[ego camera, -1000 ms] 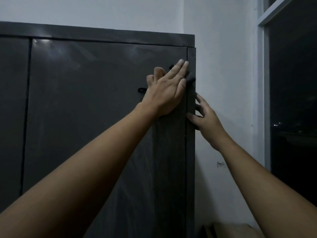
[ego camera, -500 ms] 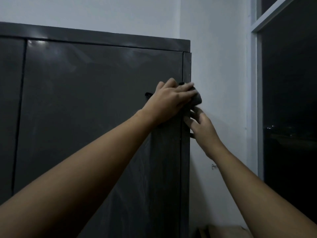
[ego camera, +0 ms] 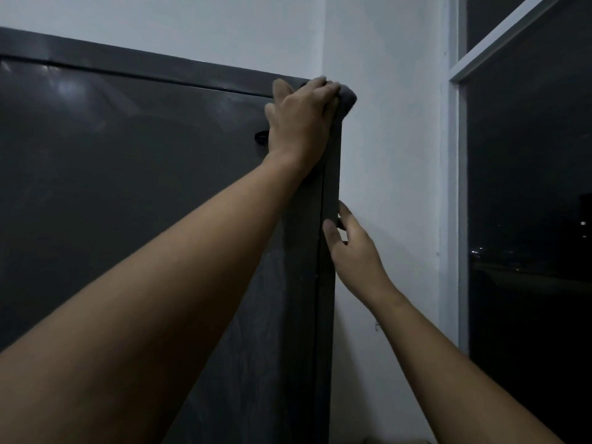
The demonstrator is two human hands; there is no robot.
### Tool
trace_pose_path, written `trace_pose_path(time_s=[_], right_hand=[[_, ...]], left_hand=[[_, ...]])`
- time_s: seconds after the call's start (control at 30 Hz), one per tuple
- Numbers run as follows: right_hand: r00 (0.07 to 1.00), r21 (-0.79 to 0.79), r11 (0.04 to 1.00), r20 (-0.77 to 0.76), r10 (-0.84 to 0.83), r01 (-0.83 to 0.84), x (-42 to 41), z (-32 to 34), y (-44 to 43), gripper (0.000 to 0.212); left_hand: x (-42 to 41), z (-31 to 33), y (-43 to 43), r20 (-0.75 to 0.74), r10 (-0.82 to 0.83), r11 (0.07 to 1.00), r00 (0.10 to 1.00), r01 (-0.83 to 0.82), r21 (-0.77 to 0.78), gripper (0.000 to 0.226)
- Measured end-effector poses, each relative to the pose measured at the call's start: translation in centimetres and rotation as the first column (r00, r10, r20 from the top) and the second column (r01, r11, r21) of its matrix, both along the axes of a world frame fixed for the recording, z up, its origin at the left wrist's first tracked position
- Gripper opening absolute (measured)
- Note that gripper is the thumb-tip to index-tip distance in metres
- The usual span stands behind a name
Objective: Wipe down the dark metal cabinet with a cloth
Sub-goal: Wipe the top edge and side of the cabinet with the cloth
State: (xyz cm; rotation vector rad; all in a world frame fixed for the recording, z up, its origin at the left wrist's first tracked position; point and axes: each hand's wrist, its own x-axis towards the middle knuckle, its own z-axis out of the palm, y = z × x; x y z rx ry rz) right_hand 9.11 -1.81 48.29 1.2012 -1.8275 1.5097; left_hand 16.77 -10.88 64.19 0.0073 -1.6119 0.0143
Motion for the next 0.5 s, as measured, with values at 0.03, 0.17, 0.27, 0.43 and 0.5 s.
trace_pose_path(time_s=[0.03, 0.17, 0.27, 0.43, 0.5], right_hand=[[1.0, 0.015, 1.0, -0.006, -0.009, 0.009, -0.2, 0.0, 0.0, 0.054], [0.999, 0.038, 0.999, -0.017, -0.03, 0.031, -0.9, -0.1, -0.1, 0.055], [0.997, -0.034, 0.998, -0.062, -0.048, 0.046, -0.1, 0.3, -0.2, 0.054], [0.934, -0.215, 0.971, -0.314, -0.167, 0.101, 4.2, 4.7, -0.3, 0.098], [0.933, -0.103, 0.991, -0.342, -0.111, 0.08, 5.3, 6.2, -1.4, 0.102]], left_hand=[[-0.3, -0.1, 0.1, -0.015, 0.03, 0.999, 0.999, -0.03, -0.013, 0.036], [-0.1, -1.3, -0.6, 0.04, 0.045, 0.977, 0.998, -0.036, -0.209, 0.038], [0.2, -2.6, -1.7, 0.079, 0.007, 0.959, 0.997, 0.016, -0.283, 0.035], [1.3, -3.7, -1.4, 0.136, -0.146, 0.97, 0.98, 0.169, -0.177, 0.034], [2.5, -4.0, -1.5, 0.186, -0.245, 0.956, 0.952, 0.269, -0.119, 0.034]])
